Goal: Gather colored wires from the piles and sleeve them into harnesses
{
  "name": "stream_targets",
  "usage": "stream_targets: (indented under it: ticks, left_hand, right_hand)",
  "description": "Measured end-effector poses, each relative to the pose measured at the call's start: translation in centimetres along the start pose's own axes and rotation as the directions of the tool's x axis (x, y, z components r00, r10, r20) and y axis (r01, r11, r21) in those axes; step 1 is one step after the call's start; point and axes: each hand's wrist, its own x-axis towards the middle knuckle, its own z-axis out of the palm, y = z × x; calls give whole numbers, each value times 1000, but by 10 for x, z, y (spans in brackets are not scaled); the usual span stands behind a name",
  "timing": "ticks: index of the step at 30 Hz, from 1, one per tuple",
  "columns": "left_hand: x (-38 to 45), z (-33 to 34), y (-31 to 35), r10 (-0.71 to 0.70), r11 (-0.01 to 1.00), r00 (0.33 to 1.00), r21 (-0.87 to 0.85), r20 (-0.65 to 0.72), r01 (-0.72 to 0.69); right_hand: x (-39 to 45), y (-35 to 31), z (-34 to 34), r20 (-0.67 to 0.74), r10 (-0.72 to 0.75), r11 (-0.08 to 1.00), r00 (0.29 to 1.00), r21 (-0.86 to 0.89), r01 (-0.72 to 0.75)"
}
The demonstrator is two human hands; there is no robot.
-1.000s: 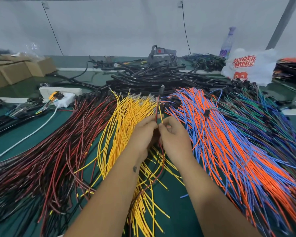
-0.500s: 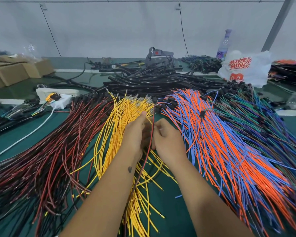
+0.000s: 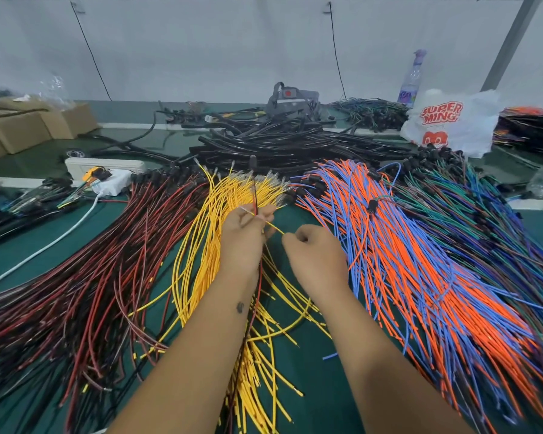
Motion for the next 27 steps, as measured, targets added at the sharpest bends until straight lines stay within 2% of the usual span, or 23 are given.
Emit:
stream_targets:
  ticks: [3,8,12,14,19,21,24,27]
  left_hand:
    - [1,1,0,-39,996,999,-77,-26,37]
    - [2,-1,2,-10,989,998,-148,-67,0]
    - [5,-5,3,-4,967,993,-254,-121,-27]
    - [5,-5,2,4,972,995,-233,-100,-28]
    - [2,-3,-1,56,998,997,3,-51,-56]
    - [2,-3,0,58,998,996,-31,-70,-61]
    - [2,-5,2,-10,988,996,-155,-85,-4]
    - [1,-6,1,-44,994,999,-95,4,44]
  right_hand:
    - [-1,-2,-1,-65,17,998,998,53,-13]
    - [-3,-4,-2,-126,36,987,991,157,-15]
    - [-2,-4,-4,-169,122,947,978,314,-64]
    - [0,-3,-5,-187,167,914,968,398,-81]
    - [3,-4,-6,-244,158,901,957,433,-39]
    - [3,-3,-5,-249,171,884,953,465,-37]
    - [4,-1,-5,-267,178,861,947,509,-18]
    - [7,1,-3,-242,146,859,959,511,-2]
